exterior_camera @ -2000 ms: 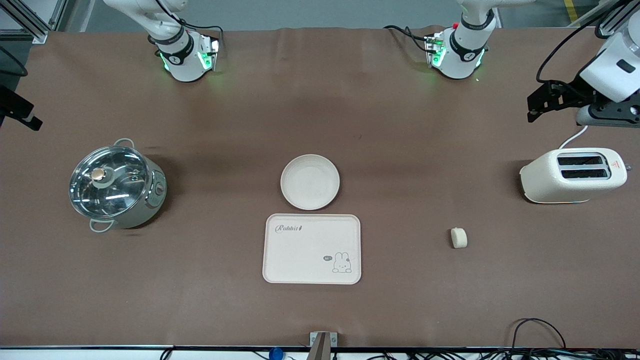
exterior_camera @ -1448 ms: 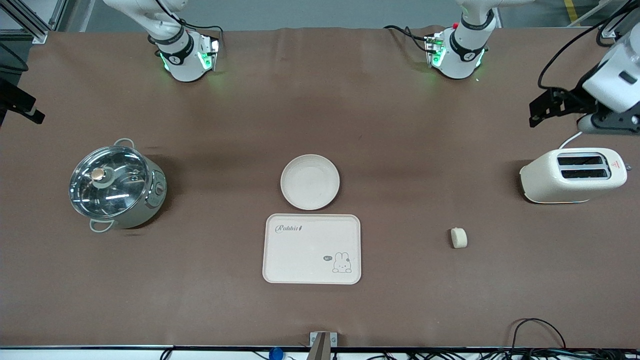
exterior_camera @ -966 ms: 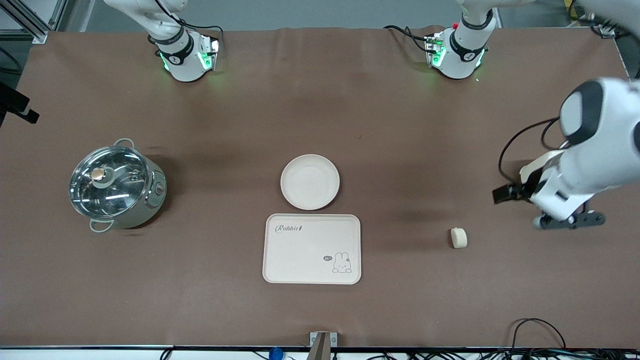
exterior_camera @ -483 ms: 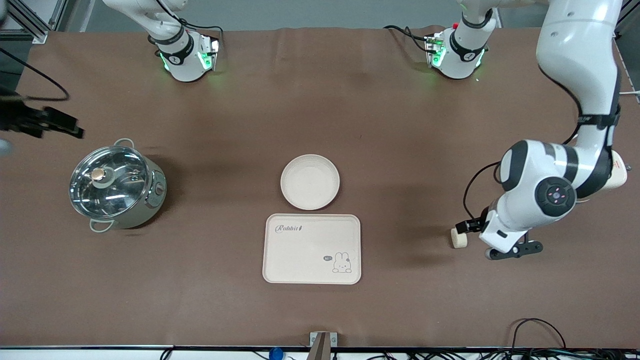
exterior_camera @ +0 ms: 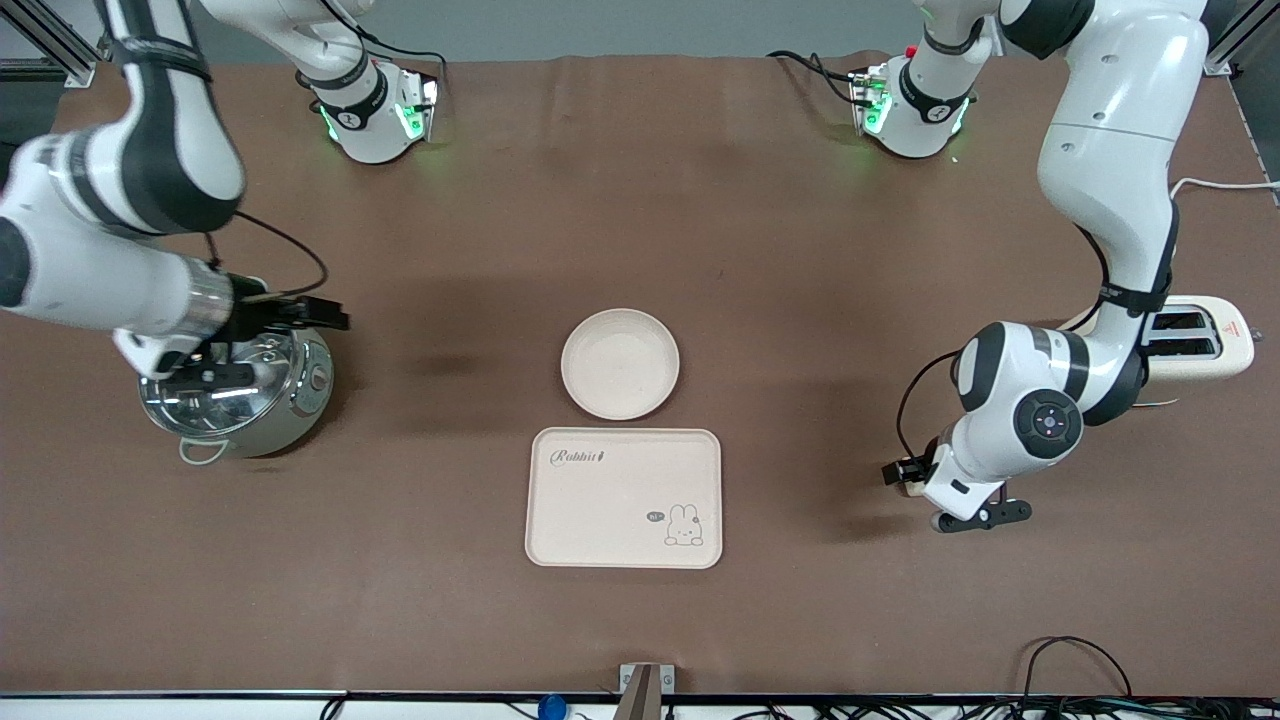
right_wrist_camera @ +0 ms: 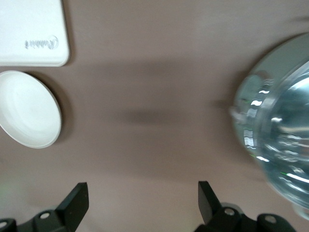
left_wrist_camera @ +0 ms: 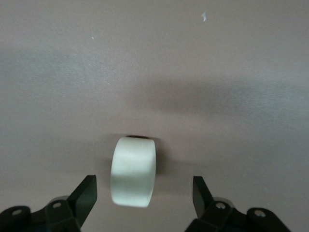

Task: Place bun in plate and plate on tray
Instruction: 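Carry the bun to the plate while the right gripper reaches the rim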

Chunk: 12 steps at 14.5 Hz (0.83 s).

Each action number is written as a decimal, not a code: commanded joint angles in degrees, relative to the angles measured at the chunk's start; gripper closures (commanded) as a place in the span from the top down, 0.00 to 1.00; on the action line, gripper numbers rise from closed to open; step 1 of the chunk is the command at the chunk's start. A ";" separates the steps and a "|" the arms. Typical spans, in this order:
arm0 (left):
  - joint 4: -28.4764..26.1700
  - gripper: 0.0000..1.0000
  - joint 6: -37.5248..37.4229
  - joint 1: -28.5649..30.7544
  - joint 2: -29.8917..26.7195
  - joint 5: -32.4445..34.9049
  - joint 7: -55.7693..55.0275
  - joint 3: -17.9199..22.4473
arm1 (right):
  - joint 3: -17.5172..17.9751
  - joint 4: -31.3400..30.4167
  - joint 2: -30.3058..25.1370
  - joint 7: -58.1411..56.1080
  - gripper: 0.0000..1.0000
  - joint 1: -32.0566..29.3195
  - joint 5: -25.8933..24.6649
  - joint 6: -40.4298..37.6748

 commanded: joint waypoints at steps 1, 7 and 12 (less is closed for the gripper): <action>0.11 0.72 1.31 0.39 1.22 1.88 -0.15 -0.13 | -0.42 -8.65 1.48 4.53 1.00 7.53 5.83 12.86; -1.03 0.19 0.70 -1.27 0.52 1.26 -2.16 -1.09 | -0.42 -12.20 9.13 4.80 1.00 20.21 18.25 31.46; -0.07 0.16 -2.45 -8.46 -1.59 1.26 -21.30 -6.10 | -0.42 -11.41 13.61 5.06 1.00 24.86 22.97 37.52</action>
